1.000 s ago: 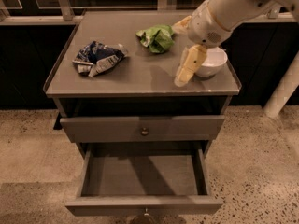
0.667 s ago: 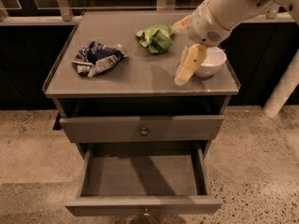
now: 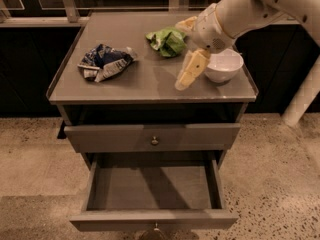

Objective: Place blue chip bag into middle drawer

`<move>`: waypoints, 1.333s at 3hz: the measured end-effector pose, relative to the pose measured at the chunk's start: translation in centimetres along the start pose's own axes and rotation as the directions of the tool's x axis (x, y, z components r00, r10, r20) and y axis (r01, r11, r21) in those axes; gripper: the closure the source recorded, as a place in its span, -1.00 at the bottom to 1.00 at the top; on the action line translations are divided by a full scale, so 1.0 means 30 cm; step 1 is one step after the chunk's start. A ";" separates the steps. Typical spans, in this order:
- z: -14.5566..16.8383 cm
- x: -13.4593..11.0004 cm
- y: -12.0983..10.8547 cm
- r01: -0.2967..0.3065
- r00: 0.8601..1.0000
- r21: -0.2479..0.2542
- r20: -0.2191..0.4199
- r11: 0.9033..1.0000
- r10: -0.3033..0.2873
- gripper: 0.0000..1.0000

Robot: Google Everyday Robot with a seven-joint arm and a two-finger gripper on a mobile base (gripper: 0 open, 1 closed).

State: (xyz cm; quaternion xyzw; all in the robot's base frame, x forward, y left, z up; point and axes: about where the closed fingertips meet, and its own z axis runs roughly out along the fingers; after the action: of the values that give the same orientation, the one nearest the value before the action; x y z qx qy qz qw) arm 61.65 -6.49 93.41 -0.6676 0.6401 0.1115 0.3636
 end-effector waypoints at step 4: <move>0.595 -0.311 -0.216 0.165 0.939 -0.160 0.326 0.973 -0.105 -1.00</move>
Offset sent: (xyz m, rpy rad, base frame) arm 0.1079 0.1642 -0.0354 0.2621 -0.0005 0.3219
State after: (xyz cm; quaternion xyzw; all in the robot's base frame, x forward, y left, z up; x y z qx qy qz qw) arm 71.92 11.39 88.69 -0.7144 0.5130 0.2504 0.4046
